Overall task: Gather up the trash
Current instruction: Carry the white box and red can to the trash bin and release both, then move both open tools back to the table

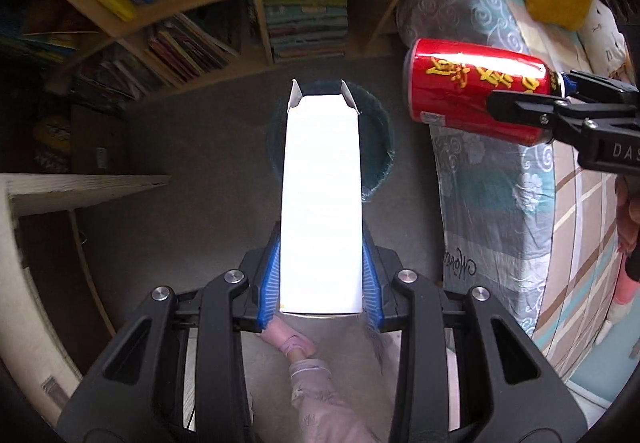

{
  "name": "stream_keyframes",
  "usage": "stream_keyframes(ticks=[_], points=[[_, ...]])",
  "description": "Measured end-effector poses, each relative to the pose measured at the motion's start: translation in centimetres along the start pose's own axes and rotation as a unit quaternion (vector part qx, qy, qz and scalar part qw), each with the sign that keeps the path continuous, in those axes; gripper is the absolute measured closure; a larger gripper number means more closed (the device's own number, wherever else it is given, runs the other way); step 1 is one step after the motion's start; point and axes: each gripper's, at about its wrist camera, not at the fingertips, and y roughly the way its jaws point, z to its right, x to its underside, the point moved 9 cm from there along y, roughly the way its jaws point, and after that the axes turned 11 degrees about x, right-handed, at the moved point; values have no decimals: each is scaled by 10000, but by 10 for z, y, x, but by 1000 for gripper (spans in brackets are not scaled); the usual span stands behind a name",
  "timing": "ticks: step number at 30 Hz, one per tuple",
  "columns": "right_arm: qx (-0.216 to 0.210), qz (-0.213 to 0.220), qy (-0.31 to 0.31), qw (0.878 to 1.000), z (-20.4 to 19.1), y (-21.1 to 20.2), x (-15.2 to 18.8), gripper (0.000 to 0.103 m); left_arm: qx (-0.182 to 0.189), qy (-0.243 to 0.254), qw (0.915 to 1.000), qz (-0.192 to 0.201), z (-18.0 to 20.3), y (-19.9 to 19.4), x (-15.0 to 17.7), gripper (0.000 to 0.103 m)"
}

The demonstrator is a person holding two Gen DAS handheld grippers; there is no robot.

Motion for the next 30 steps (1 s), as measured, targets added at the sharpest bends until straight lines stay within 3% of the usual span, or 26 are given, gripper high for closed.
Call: stream_keyframes(ticks=[8, 13, 14, 16, 18, 24, 30], points=[[-170, -433, 642, 9969, 27, 111, 3, 30, 280, -192, 9980, -541, -21, 112, -22, 71], [-251, -518, 919, 9941, 27, 154, 2, 29, 342, -208, 9965, -730, -35, 152, -31, 70], [-260, -531, 970, 9935, 27, 161, 1, 28, 394, -189, 9962, -753, -36, 156, -32, 69], [-332, -579, 1065, 9921, 25, 172, 0, 28, 326, -124, 9968, -713, -40, 159, -35, 44], [-313, -631, 1109, 9913, 26, 180, 0, 22, 241, -125, 9976, -636, -45, 168, -43, 34], [-265, -579, 1148, 9914, 32, 177, -4, 21, 268, -376, 9973, -576, -52, 170, -48, 35], [-301, -442, 1246, 9908, 40, 140, -3, 21, 118, -342, 9982, -478, -47, 135, -28, 33]])
